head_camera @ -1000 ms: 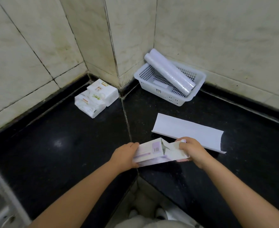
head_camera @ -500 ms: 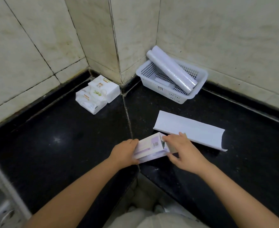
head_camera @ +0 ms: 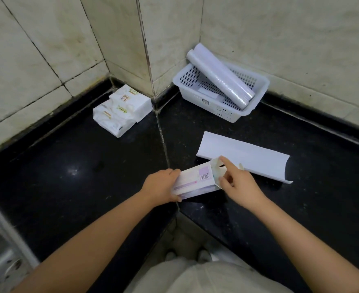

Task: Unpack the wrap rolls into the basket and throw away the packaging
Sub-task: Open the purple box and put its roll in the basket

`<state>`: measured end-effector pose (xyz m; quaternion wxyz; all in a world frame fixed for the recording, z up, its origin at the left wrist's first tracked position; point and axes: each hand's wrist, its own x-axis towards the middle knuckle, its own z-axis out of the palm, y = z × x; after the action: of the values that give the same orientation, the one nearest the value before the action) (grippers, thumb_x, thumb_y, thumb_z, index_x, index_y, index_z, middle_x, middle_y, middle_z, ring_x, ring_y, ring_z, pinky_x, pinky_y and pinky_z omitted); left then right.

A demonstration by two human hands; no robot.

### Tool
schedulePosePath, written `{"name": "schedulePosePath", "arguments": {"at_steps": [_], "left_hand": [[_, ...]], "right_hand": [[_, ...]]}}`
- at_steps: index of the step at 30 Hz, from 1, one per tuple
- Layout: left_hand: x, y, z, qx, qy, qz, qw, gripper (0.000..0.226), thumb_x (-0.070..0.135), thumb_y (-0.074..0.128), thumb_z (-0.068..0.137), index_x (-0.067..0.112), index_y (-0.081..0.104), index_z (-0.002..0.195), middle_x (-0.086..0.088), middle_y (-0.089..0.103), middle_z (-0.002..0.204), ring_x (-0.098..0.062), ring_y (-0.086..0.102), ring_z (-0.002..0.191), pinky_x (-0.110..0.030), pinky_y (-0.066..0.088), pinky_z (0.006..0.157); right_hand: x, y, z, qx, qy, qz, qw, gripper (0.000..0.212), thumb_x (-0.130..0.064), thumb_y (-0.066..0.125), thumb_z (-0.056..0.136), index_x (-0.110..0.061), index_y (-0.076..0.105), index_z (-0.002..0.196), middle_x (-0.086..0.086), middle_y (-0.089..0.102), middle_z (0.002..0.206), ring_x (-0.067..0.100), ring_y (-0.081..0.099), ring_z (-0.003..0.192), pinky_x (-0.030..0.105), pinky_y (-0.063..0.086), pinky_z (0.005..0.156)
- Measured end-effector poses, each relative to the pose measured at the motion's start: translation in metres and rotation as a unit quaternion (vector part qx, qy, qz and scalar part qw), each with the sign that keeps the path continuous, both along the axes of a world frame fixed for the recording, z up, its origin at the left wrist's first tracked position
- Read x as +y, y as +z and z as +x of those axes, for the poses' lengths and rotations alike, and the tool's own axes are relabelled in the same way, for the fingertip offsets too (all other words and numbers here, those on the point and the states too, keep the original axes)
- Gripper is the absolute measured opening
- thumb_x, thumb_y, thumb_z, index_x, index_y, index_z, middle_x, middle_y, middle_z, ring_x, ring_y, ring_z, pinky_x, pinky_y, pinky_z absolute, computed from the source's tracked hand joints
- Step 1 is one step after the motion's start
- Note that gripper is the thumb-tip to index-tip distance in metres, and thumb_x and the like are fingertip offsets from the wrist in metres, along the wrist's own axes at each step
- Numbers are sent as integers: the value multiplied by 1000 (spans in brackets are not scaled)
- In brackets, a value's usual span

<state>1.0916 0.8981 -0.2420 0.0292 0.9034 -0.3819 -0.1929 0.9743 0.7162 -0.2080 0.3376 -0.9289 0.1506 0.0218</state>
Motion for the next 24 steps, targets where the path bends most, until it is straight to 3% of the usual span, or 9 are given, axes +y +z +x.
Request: {"name": "schedulePosePath", "arguments": {"at_steps": [3,5,10,12,15,18,21,24], "left_hand": [[3,-1,0,6,5,-7,1000,74,49,69,72,18,40,133,-1,53,130,-20,53,115,-34,44,92],[4,-4,0,16,15,-15,1000,74,48,70,72,18,40,132,0,53,131,-20,53,116,-34,42,94],[5,-6,-1,96,64,-69,991,70,37,75,70,16,45,130,-3,53,130,-20,51,116,-31,43,95],[5,-7,-1,97,70,-84,989,62,36,75,69,16,50,122,-3,56,124,-19,53,110,-30,45,90],[7,-9,-1,101,77,-97,987,61,35,75,69,17,51,121,-2,56,123,-18,53,109,-28,44,88],[6,-8,-1,109,68,-94,987,65,33,76,70,17,48,126,-1,54,126,-18,52,113,-29,43,93],[6,-6,0,120,71,-102,985,58,30,77,69,18,52,120,-2,57,121,-18,54,110,-26,43,88],[9,-2,1,114,70,-81,988,62,31,76,70,18,50,124,0,56,124,-17,53,111,-26,43,88]], "right_hand": [[0,-1,6,-18,5,-10,1000,60,-15,56,87,-7,31,141,13,55,119,24,50,112,35,37,105],[0,-2,9,-16,14,2,1000,63,-15,56,87,-6,26,142,12,46,133,23,41,124,41,33,110],[-7,-10,12,27,47,48,997,56,-12,51,90,-14,29,142,2,33,150,20,38,134,7,12,106],[-11,-11,11,6,50,39,998,52,-8,54,88,-12,39,137,4,40,145,21,42,131,2,10,100],[-15,-10,9,-34,82,0,996,42,-6,60,84,-10,55,125,10,56,124,23,51,116,9,24,89],[-21,1,15,25,173,-29,984,48,-12,61,84,-14,49,130,11,58,115,23,54,105,19,36,86],[-28,13,26,116,255,-83,956,58,-13,59,82,-21,39,137,10,56,109,21,52,95,28,40,86],[-27,21,34,147,299,-151,931,65,-14,56,82,-26,30,140,12,58,104,22,53,89,32,43,81]]}}
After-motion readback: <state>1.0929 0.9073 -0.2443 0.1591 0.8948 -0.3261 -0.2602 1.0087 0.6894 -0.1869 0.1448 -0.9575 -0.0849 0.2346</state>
